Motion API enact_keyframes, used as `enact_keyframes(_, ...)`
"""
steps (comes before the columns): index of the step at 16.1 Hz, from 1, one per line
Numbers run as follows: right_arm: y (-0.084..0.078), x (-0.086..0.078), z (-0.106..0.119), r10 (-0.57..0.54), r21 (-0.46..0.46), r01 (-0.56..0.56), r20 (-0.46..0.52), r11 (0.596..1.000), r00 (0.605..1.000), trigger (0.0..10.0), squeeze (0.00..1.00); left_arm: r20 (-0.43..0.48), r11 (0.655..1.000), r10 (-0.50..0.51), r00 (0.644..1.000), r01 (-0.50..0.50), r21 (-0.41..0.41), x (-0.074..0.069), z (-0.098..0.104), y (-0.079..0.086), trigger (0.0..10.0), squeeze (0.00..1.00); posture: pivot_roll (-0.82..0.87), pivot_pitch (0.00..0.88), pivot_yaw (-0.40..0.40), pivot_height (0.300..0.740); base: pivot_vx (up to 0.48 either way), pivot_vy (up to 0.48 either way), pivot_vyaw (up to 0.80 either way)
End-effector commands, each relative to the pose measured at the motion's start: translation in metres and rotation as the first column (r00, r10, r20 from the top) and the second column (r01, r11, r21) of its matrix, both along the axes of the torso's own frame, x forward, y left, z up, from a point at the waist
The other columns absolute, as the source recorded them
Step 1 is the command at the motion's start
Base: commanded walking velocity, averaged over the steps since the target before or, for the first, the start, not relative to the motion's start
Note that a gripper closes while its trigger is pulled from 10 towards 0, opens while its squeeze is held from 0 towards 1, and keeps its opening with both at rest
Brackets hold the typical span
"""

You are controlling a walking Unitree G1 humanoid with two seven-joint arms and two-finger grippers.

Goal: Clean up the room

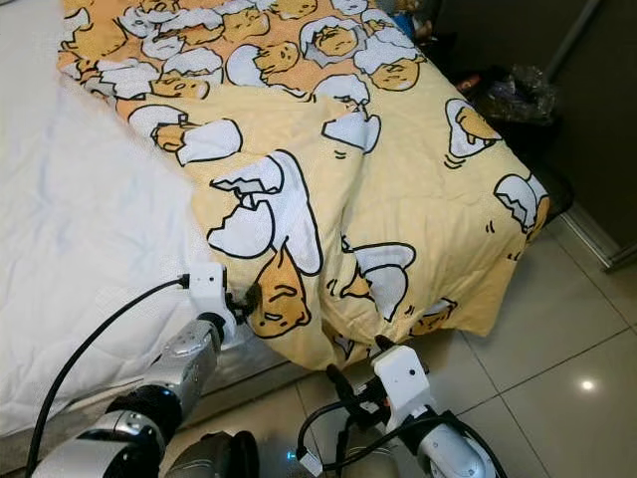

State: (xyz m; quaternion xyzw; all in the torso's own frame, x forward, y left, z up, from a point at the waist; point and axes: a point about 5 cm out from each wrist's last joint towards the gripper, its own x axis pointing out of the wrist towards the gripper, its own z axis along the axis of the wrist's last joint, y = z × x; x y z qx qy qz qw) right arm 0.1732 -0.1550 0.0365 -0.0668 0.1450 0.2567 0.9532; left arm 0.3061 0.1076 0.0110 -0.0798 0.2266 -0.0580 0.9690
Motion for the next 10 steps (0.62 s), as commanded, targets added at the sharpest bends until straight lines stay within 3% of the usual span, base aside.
enact_keyframes(1, 0.001, 0.000, 0.003, -0.001, 0.003, 0.001, -0.003, 1.000, 1.000, 10.0, 0.00, -0.070, 0.998, -0.048, 0.996, 0.045, -0.048, -0.010, -0.012, -0.014, 0.0, 0.00, -0.29, 0.245, 0.006, 0.731, 0.000, 0.000, 0.00)
enact_keyframes(4, 0.001, 0.008, 0.012, 0.001, -0.001, -0.001, 0.014, 1.000, 1.000, 10.0, 0.00, -0.072, 0.986, -0.080, 0.994, 0.068, -0.151, -0.012, -0.011, -0.029, 0.0, 0.00, -0.30, 0.240, 0.002, 0.731, 0.000, 0.000, 0.00)
enact_keyframes(8, -0.001, 0.006, 0.014, -0.002, -0.003, 0.002, 0.008, 1.000, 1.000, 10.0, 0.00, -0.035, 0.976, -0.129, 0.991, 0.121, -0.181, -0.011, -0.008, -0.036, 0.0, 0.00, -0.30, 0.236, -0.003, 0.731, 0.000, 0.000, 0.00)
enact_keyframes(10, 0.000, 0.005, 0.013, -0.002, -0.003, 0.002, 0.002, 1.000, 1.000, 10.0, 0.00, -0.016, 0.979, -0.138, 0.990, 0.134, -0.155, -0.010, -0.007, -0.031, 0.0, 0.00, -0.29, 0.234, -0.002, 0.731, 0.000, 0.000, 0.00)
